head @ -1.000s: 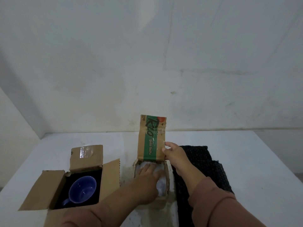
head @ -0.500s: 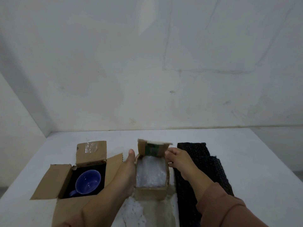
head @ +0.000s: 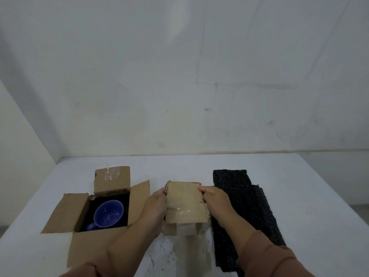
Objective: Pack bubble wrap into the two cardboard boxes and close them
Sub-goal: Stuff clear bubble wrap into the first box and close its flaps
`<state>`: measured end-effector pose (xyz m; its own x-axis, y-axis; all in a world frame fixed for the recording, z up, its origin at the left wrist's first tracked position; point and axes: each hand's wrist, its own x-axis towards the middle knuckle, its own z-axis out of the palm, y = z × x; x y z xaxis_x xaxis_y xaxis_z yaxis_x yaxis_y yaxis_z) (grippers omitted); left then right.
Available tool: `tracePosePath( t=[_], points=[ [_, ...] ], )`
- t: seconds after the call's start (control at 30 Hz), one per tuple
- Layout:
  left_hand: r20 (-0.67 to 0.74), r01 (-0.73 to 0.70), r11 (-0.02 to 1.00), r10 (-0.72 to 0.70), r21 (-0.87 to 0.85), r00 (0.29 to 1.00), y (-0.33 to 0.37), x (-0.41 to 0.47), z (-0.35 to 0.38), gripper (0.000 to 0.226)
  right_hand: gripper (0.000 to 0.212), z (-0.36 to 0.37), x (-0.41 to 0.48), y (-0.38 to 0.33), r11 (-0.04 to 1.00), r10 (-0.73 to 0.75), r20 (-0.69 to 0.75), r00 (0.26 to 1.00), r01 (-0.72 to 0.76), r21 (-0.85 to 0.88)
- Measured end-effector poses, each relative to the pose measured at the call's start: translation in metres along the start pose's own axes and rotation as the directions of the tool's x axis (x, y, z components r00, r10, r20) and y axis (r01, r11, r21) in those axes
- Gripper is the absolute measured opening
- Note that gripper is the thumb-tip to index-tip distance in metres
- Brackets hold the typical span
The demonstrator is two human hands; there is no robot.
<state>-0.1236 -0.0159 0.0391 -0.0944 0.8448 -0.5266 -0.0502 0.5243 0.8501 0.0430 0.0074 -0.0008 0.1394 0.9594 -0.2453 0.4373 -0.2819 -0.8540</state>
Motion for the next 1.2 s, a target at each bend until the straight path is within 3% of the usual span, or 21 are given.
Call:
tracePosePath(
  t=[0.07,0.1,0.2,0.3,0.4,0.5,0.57,0.7,0.83,0.9,1.07,1.2],
  points=[
    [0.001,-0.039,0.997,0.039,0.068,0.999,-0.004,0.002,0.001,0.033,0.026,0.002,-0.002,0.0,0.992,0.073,-0.041,0.997,-0.068,0.107],
    [0.006,-0.066,0.992,0.066,0.112,0.998,-0.007,0.004,0.002,0.031,0.033,0.004,-0.004,0.0,0.991,0.073,-0.05,0.996,-0.067,0.118],
    [0.009,-0.14,0.959,0.142,0.248,0.99,-0.011,0.002,0.005,0.036,0.032,0.01,-0.012,0.001,0.998,-0.018,-0.028,0.999,0.017,-0.061],
    [-0.043,-0.11,0.915,0.137,0.388,0.99,-0.016,0.003,0.008,0.052,0.028,0.018,-0.015,0.004,0.969,-0.082,-0.008,0.997,0.077,-0.236],
    [-0.052,-0.115,0.89,0.153,0.441,0.987,-0.021,0.008,0.008,0.057,0.04,0.026,-0.017,0.006,0.952,-0.088,0.03,0.996,0.093,-0.291],
    [-0.037,-0.112,0.898,0.141,0.425,0.989,-0.023,0.011,0.007,0.061,0.039,0.031,-0.018,0.009,0.956,-0.102,0.026,0.994,0.106,-0.273],
    [-0.033,-0.103,0.907,0.128,0.407,0.991,-0.025,0.01,0.007,0.065,0.031,0.036,-0.016,0.013,0.964,-0.06,-0.032,0.998,0.049,-0.262],
    [-0.001,-0.128,0.908,0.14,0.399,0.99,-0.029,0.004,0.006,0.067,0.036,0.04,-0.016,0.016,0.972,-0.041,-0.13,0.991,0.009,-0.233],
    [0.037,-0.145,0.936,0.14,0.322,0.989,-0.037,-0.002,0.006,0.034,0.019,0.042,-0.017,0.014,0.976,0.014,-0.102,0.995,-0.036,-0.213],
    [0.048,-0.111,0.959,0.103,0.26,0.994,-0.039,-0.005,0.006,0.026,0.026,0.046,-0.022,0.018,0.979,0.114,-0.095,0.989,-0.128,-0.156],
    [0.047,-0.014,0.959,0.001,0.284,0.999,-0.051,0.006,0.001,0.051,0.026,0.043,-0.031,0.024,0.988,0.119,-0.039,0.992,-0.122,-0.094],
    [0.038,0.0,0.934,-0.015,0.358,0.999,-0.047,0.009,0.002,0.046,0.02,0.029,-0.027,0.022,0.983,0.127,-0.013,0.992,-0.128,-0.133]
  ],
)
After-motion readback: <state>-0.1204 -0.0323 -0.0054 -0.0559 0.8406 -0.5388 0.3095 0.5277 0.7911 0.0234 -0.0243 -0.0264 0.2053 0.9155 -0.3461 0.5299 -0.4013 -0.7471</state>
